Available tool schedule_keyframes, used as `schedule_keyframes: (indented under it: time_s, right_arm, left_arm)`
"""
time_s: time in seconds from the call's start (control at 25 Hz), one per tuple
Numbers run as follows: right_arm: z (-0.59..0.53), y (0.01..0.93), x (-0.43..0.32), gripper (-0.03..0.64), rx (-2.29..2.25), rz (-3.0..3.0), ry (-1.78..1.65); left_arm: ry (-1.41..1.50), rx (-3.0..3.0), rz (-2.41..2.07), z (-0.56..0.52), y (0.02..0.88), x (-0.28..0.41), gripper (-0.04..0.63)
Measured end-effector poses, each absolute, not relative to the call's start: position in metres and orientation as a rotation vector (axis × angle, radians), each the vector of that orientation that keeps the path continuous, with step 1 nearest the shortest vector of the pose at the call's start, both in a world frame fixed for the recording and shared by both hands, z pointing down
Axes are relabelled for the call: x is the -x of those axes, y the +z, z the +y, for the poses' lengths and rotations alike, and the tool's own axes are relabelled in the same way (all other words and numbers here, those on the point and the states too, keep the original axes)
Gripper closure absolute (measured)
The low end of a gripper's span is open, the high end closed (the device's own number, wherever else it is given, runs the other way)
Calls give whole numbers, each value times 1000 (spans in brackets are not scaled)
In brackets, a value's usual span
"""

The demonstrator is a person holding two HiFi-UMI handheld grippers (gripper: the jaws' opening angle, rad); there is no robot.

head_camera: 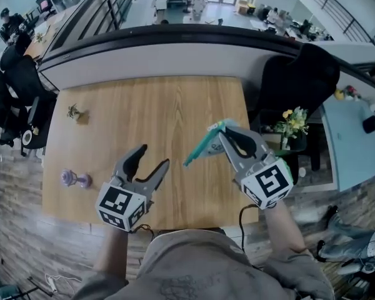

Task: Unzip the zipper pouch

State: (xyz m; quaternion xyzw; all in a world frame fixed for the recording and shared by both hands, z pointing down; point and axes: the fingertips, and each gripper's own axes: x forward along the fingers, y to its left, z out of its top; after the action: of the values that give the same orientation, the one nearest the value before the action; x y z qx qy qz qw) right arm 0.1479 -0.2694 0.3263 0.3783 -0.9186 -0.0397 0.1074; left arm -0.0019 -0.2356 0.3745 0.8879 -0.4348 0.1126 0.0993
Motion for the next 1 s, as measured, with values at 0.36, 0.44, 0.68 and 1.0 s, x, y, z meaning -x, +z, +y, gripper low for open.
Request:
schedule_keyframes:
  time_s: [0.36,0.44,0.68,1.0]
  right_arm:
    - [-213,327,-146,589,-1087,-2730,-49]
    - [-206,330,-145,589,-1055,-2732,-44]
    - [-190,323,-139,589,-964,-2760,-32]
    - [-177,321,-132,589,-884,-2695,-145]
  left_arm:
    - [311,-2614,-1270,-197,368,11,321]
    - [285,-2645,-1182,-191,366,3,322]
    - [176,-2741,-858,-182,343,-31,351]
    - [294,-2905,-589,-171,323,-72,373]
